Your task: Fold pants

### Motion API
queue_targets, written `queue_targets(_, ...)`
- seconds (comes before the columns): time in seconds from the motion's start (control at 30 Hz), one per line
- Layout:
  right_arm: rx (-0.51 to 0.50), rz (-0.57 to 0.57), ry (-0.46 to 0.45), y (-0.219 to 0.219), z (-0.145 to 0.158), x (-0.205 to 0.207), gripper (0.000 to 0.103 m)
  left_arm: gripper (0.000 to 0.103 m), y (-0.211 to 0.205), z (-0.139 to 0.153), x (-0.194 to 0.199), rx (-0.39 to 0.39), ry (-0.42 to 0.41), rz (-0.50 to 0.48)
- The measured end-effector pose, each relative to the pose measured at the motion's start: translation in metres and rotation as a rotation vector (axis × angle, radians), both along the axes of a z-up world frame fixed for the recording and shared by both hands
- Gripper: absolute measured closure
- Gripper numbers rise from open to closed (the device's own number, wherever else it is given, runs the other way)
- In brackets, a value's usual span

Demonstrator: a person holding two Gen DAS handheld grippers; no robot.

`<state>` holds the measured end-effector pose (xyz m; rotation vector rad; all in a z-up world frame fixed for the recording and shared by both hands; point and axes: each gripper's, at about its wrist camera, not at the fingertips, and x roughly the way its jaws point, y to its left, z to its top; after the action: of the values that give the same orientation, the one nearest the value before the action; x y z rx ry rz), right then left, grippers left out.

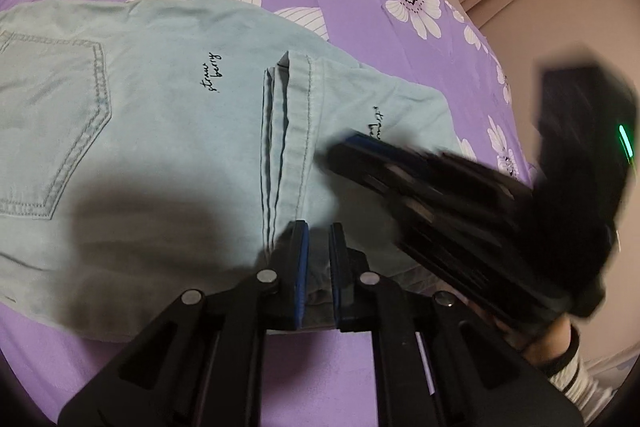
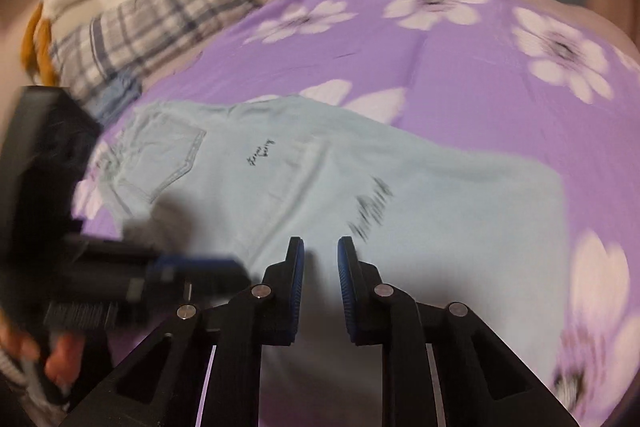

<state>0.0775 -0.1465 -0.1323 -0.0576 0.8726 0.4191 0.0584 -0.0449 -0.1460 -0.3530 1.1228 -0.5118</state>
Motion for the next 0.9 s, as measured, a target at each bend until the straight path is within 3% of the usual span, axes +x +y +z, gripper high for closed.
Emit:
queue_targets(0.13, -0.016, 0.006, 0.055, 0.022, -0.008, 0.035, 0.093, 0.093, 0.002, -0.003, 0.004, -0.044, 0.019, 0.011)
queue_targets(0.27, 0.03, -0.053, 0.12, 0.024, -0.007, 0.063, 0.094, 0.093, 0.003, -0.004, 0.005, -0.055, 0.023, 0.015)
queue_targets(0.4, 0.065, -0.061, 0.111, 0.019, -0.007, 0.053, 0.094, 0.093, 0.002, -0.005, 0.007, -0.063, 0.032, 0.015)
queue_targets(0.5, 0.088, -0.081, 0.096, 0.006, -0.001, 0.027, 0.094, 0.093, 0.001, -0.005, 0.008, -0.063, 0.034, 0.019)
queue_targets(0.6, 0.025, -0.091, 0.041, -0.001, 0.003, -0.012, 0.094, 0.093, 0.0, -0.005, 0.008, -0.059, 0.034, 0.019)
queue_targets(0.73, -0.055, -0.071, 0.042, -0.005, -0.012, -0.063, 0.094, 0.093, 0.001, -0.004, 0.005, -0.041, 0.021, 0.018)
queue_targets(0.83, -0.073, -0.076, -0.036, -0.01, -0.007, -0.098, 0.094, 0.093, 0.0, -0.002, 0.004, -0.038, 0.017, 0.025)
queue_targets(0.9, -0.036, -0.087, -0.016, -0.016, -0.004, -0.107, 0.088, 0.085, 0.005, 0.004, 0.0, -0.05, 0.014, 0.036)
